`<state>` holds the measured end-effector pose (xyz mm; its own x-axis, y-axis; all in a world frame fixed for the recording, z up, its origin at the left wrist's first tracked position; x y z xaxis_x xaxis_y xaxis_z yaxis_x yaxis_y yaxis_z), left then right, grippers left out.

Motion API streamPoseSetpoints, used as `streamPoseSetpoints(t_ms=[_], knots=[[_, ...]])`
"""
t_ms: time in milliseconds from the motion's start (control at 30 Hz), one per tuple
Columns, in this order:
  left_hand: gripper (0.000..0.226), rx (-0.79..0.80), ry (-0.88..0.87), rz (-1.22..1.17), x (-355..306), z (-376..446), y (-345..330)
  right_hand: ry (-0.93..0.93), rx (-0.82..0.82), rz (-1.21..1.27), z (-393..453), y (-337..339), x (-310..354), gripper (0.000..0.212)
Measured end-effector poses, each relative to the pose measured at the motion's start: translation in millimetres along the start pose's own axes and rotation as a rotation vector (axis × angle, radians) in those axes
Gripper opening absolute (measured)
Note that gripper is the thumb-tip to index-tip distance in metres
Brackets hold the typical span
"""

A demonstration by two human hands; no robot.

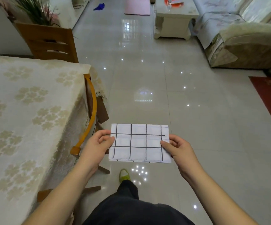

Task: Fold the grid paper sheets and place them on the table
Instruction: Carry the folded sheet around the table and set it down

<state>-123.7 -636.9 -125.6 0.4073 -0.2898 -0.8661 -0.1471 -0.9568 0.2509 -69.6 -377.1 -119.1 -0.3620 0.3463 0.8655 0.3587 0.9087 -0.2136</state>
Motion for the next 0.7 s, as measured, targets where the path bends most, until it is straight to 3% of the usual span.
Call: streamPoseSetpoints(t_ms=[367,700], knots=[[0.021,-0.060,-0.081,0.001,-58.5,132.6,50.0,0.031,0.066,-0.085,123.7,-83.9,66.1,0.023],[0.022,-0.091,-0.024,-0.006,-95.0,201.2,48.3,-0.014,0.107,-0.091,219.5,-102.2,96.5,0.022]])
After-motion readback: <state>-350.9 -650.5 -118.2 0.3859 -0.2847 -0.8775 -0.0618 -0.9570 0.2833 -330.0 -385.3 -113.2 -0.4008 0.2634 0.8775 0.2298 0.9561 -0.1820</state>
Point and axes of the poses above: each hand's wrist, its own z-axis towards the middle knuckle, its own y-axis out of the back of the hand, x = y × z, the point moved 1 cm from there along z, towards the middle knuckle, and after that the axes turned 13 degrees about z, right-handed, at the moved point
